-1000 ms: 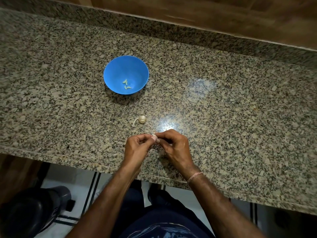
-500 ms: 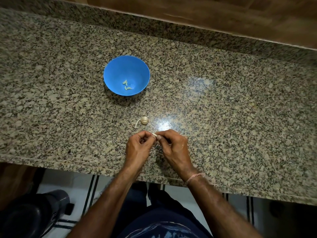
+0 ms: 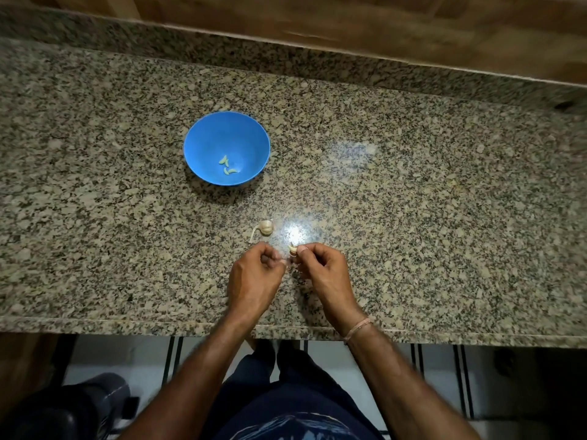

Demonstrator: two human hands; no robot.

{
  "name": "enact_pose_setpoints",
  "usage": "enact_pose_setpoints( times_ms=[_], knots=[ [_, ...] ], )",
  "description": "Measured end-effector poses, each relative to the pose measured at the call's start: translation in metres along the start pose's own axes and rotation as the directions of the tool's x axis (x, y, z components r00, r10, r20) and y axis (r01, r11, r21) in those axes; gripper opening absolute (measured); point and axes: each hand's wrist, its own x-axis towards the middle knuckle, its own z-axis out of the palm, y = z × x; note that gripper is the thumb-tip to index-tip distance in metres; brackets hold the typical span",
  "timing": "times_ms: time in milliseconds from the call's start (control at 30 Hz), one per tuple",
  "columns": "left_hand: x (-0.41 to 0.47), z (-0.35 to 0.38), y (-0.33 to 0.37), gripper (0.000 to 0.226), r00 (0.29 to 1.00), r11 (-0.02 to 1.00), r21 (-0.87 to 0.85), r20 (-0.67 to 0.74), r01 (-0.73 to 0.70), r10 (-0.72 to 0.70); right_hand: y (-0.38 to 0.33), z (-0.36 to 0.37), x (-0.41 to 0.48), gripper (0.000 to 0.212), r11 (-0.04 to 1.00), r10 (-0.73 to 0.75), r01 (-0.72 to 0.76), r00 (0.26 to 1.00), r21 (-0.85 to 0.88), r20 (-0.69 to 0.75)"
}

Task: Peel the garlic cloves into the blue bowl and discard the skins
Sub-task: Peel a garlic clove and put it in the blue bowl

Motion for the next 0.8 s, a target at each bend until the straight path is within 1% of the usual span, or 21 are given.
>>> enact_pose_setpoints(
  times_ms=[33,100,167,233,300,467,533,600,633,700,800],
  knots=[
    [0.000,-0.002,0.001,0.005,1.000,0.999,-0.040,0.009,-0.027,0.027,0.000,-0.001,0.000,0.021,1.000,0.014,-0.014,1.000,0.000,-0.008],
    [-0.002,-0.004,0.002,0.015,0.996,0.988,-0.132,0.022,-0.085,0.088,0.000,-0.002,0.001,0.022,1.000,0.023,-0.023,1.000,-0.014,-0.015],
    [-0.002,-0.004,0.004,0.013,0.993,0.974,-0.197,0.023,-0.107,0.114,0.001,-0.002,0.001,0.023,0.998,-0.007,0.007,1.000,-0.059,-0.010],
    [0.000,-0.004,0.003,0.007,0.995,0.968,-0.236,0.029,-0.088,0.097,0.002,-0.002,0.000,0.023,0.994,-0.050,0.050,0.999,-0.094,0.003],
    [0.001,-0.005,0.001,0.004,0.997,0.964,-0.255,0.029,-0.068,0.078,0.003,-0.001,-0.001,0.020,0.993,-0.073,0.074,0.997,-0.090,0.018],
    [0.000,-0.008,-0.003,0.002,0.999,0.960,-0.276,-0.002,-0.049,0.051,0.002,0.001,-0.004,0.012,0.998,-0.052,0.054,0.997,-0.033,0.060],
    [0.000,-0.006,-0.004,0.001,1.000,0.951,-0.309,0.004,-0.002,0.003,0.004,0.003,-0.004,0.008,0.992,-0.072,0.075,0.997,-0.100,0.033],
    [0.001,-0.006,-0.005,0.004,0.999,0.942,-0.334,0.017,0.042,-0.038,0.005,0.006,-0.005,0.014,0.953,-0.177,0.166,0.984,-0.254,-0.021],
    [0.003,-0.005,-0.006,0.006,0.998,0.937,-0.346,0.027,0.055,-0.048,0.005,0.007,-0.006,0.017,0.931,-0.229,0.210,0.973,-0.299,-0.030],
    [0.003,-0.005,-0.008,0.009,0.997,0.935,-0.347,0.048,0.066,-0.053,0.003,0.008,-0.008,0.017,0.930,-0.262,0.243,0.964,-0.277,-0.034],
    [0.003,-0.004,-0.008,0.013,0.997,0.946,-0.320,0.065,0.056,-0.037,0.000,0.008,-0.009,0.010,0.968,-0.194,0.183,0.980,-0.173,-0.050]
  ],
)
